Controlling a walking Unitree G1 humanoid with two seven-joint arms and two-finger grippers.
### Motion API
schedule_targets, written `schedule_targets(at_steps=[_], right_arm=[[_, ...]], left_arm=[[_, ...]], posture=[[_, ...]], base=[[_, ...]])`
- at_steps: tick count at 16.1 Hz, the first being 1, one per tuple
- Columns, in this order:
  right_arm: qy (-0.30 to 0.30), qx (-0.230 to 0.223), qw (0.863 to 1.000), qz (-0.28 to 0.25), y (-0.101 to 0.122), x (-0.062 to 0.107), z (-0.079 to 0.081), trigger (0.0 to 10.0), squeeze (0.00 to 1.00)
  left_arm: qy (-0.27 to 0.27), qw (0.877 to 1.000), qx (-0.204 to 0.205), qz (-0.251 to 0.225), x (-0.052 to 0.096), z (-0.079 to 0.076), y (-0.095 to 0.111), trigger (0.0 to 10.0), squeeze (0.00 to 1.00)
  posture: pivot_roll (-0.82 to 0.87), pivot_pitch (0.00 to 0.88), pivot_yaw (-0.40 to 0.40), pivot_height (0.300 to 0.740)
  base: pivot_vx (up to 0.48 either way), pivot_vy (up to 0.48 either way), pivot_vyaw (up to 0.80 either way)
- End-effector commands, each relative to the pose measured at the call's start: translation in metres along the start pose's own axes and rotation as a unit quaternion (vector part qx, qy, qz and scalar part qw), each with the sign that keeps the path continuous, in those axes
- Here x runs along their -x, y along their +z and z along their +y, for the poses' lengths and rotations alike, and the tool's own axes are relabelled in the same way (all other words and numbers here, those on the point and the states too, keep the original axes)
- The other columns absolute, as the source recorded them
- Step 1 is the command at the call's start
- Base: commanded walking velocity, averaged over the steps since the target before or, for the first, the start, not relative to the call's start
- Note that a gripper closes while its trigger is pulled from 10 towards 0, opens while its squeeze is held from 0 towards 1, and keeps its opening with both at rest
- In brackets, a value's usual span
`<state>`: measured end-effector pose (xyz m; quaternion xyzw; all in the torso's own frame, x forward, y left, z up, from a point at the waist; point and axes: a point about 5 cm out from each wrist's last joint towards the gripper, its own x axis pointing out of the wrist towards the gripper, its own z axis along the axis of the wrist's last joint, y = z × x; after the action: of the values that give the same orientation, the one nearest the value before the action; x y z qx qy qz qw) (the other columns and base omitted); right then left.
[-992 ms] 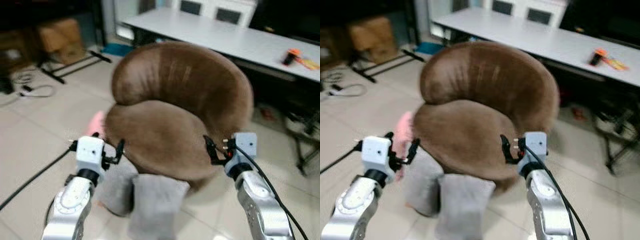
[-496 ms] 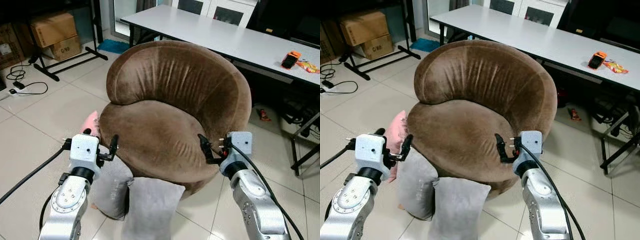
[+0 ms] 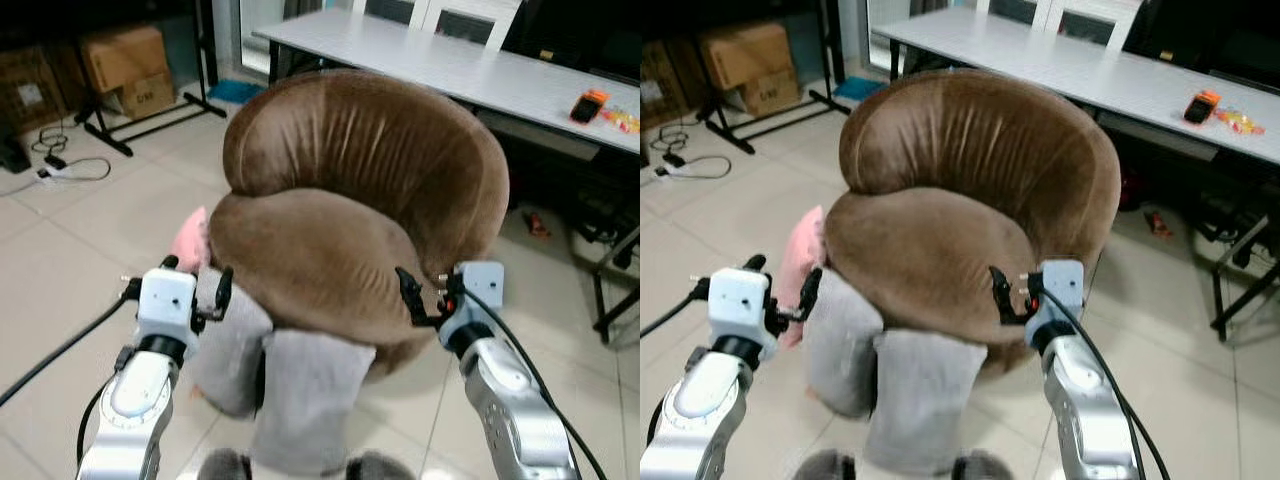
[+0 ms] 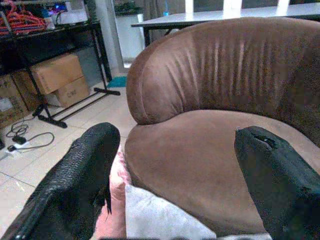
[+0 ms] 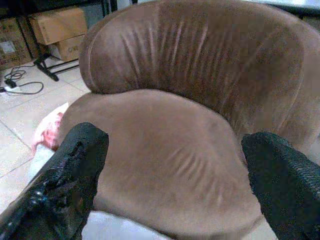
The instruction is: Move the pillow to the sofa from floor
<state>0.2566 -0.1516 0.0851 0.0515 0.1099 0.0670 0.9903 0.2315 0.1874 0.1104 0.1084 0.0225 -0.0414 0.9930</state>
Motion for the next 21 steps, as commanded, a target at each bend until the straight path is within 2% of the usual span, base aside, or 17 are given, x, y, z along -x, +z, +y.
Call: schedule_targets(at_steps=[1,4,6,7,10,14,21], right_arm=[[-0.006,-0.013,1.000,0.008,-0.0007,0.0001,-0.0020,10.0,0.00],[-0.015,-0.024,1.000,0.005,-0.0007,0.0016,0.0027,10.0,0.00],[-0.017,-0.022,1.000,0.005,-0.0012,0.0030,0.0036,10.0,0.00],[-0.015,-0.007,1.000,0.009,-0.0019,0.0040,0.0048,10.0,0.00],[-0.022,-0.006,1.000,0.004,-0.0001,0.0037,0.0028,10.0,0.00],[-0.014,0.035,0.999,0.006,0.0023,-0.0002,0.0046,10.0,0.00],[-0.011,0.027,0.999,0.016,0.0028,-0.0059,0.0043,10.0,0.00]], left_arm=[[-0.015,1.000,-0.005,-0.001,-0.0018,-0.0031,0.0002,10.0,0.00],[-0.032,0.999,-0.014,-0.002,-0.0009,0.0018,0.0021,10.0,0.00],[-0.034,0.999,-0.014,-0.002,-0.0009,0.0031,0.0027,10.0,0.00],[-0.032,0.999,-0.005,-0.002,-0.0020,0.0040,0.0023,10.0,0.00],[-0.032,0.999,0.010,-0.008,-0.0030,0.0023,0.0029,10.0,0.00],[-0.031,0.999,0.017,-0.008,-0.0025,-0.0009,0.0021,10.0,0.00],[-0.020,1.000,0.020,-0.010,-0.0013,0.0000,0.0008,10.0,0.00]], posture=[[0.04,0.000,-0.071,0.626],[0.05,0.000,-0.021,0.617],[0.05,0.000,-0.015,0.617],[0.05,0.000,-0.018,0.617],[0.04,0.000,-0.029,0.617],[0.05,0.000,-0.064,0.617],[0.06,0.000,-0.081,0.617]], base=[[0.000,0.000,0.00],[0.000,0.000,0.00],[0.000,0.000,0.00],[0.000,0.000,0.00],[0.000,0.000,0.00],[0.000,0.000,0.25],[0.034,0.000,0.09]])
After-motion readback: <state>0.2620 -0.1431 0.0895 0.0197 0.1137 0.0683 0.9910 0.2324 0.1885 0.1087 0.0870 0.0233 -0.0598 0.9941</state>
